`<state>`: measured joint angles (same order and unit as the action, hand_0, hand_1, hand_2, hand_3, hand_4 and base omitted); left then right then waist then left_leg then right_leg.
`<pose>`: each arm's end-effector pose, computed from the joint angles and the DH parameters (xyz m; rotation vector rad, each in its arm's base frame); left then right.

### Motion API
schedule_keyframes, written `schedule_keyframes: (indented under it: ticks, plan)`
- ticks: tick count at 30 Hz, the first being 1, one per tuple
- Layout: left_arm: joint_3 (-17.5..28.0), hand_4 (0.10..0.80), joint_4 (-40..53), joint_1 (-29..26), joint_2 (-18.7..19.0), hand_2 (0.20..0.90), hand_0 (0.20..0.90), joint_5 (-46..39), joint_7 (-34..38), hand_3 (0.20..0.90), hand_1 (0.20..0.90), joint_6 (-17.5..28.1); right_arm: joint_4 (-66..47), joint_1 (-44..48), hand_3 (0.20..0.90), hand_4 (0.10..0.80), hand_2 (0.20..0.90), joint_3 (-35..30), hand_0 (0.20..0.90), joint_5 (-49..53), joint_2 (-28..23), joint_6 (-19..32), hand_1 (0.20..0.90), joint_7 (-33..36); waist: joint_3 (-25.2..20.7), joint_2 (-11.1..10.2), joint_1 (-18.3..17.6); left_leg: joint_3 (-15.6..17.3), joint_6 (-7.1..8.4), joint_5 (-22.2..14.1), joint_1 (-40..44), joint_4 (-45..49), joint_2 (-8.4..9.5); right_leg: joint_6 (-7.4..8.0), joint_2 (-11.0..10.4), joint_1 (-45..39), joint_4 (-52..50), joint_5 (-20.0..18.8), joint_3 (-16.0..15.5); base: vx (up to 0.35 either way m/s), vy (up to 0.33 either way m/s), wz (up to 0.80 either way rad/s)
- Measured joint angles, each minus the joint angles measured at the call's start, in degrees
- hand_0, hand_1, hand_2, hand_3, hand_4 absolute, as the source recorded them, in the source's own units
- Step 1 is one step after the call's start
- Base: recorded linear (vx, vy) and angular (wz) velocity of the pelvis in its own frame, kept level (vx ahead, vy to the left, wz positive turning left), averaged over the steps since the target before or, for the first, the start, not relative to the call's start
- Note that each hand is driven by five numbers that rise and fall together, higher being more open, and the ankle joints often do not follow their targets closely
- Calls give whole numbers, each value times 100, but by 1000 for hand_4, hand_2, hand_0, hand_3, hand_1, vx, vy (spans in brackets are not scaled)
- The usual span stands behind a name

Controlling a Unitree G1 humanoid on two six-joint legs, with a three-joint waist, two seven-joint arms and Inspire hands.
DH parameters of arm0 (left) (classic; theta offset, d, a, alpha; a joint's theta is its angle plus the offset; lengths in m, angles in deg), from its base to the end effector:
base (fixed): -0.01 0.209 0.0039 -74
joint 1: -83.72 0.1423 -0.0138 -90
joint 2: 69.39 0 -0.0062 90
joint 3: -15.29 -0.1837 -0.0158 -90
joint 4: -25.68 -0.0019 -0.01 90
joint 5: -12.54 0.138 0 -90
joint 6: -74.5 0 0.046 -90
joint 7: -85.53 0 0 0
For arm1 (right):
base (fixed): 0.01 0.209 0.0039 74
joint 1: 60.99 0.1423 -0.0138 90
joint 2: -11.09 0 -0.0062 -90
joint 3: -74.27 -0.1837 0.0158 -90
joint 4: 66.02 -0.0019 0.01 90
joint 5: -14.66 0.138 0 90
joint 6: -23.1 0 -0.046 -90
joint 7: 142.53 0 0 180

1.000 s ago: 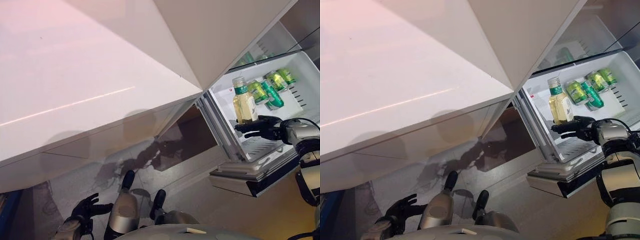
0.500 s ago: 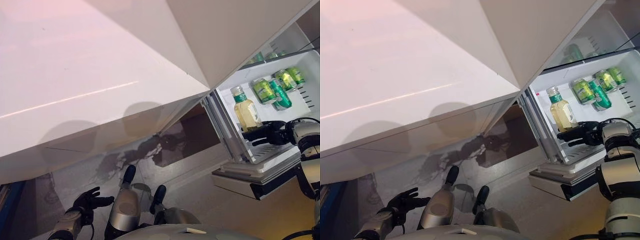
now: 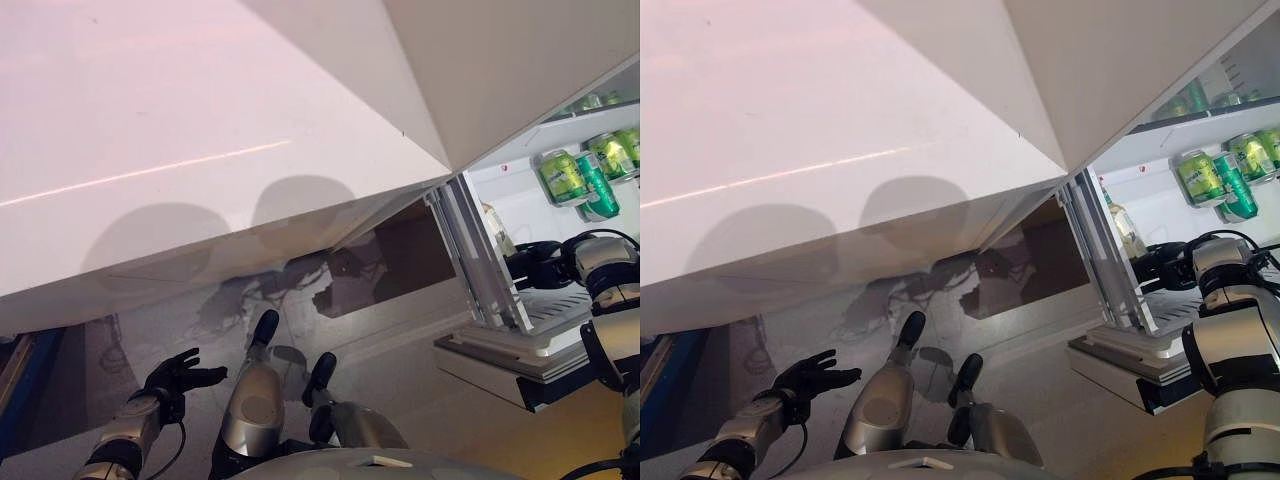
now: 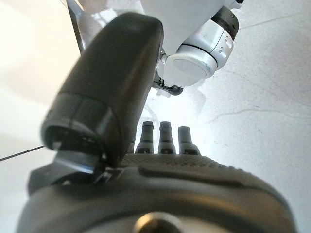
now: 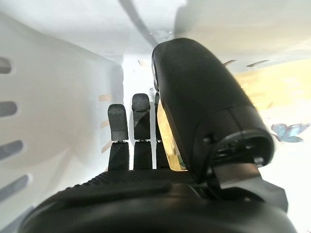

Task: Put drinks into fridge and close the fridge

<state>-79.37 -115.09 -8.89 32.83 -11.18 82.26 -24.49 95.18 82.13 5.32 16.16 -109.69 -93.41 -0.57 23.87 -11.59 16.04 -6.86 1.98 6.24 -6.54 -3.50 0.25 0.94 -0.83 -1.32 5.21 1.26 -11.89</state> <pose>0.1380 0.2941 -0.0579 0.0567 0.9416 0.2674 0.2934 -0.3536 0.1394 -0.4239 0.9676 0.0432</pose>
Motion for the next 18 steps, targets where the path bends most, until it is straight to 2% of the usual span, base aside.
schedule_keyframes:
  ticks: [5,14,15,16,17,18]
  plan:
    - [6,800,6,-259,84,900,900,-186,14,900,900,-115,73,296,200,100,300,12,300,-56,0,-96,300,27,72,77,-3,-9,16,13,-227,75,-3,-44,11,190,-1,-32,-8,-27,16,-1]
    - [4,800,-7,-311,142,900,900,-236,-17,900,900,-128,129,560,208,108,307,20,307,-60,-31,-265,307,49,112,136,6,-79,30,13,-323,130,-1,-46,19,230,0,-34,-113,0,4,4]
    - [5,800,-23,-311,143,900,900,-236,-19,900,900,-132,144,575,241,141,335,20,335,-86,-31,-265,335,47,114,140,4,-78,30,13,-323,131,-1,-46,19,230,0,-34,-112,0,0,0]
    - [5,800,-25,-313,146,900,900,-236,-19,900,900,-151,161,595,480,380,540,20,540,-94,-31,-266,540,44,119,146,2,-77,30,13,-323,131,0,-46,19,230,0,-34,-112,0,0,0]
    - [5,800,-24,-316,146,900,900,-236,-20,900,900,-177,162,603,615,515,655,20,655,-94,-31,-272,655,45,121,151,1,-77,30,13,-323,131,-1,-46,19,230,0,-34,-112,0,0,0]
    - [5,800,-23,-316,146,900,900,-236,-22,900,900,-200,162,607,625,525,665,20,665,-94,-31,-279,665,42,123,152,0,-76,30,13,-323,131,-1,-46,19,230,0,-34,-112,0,0,0]
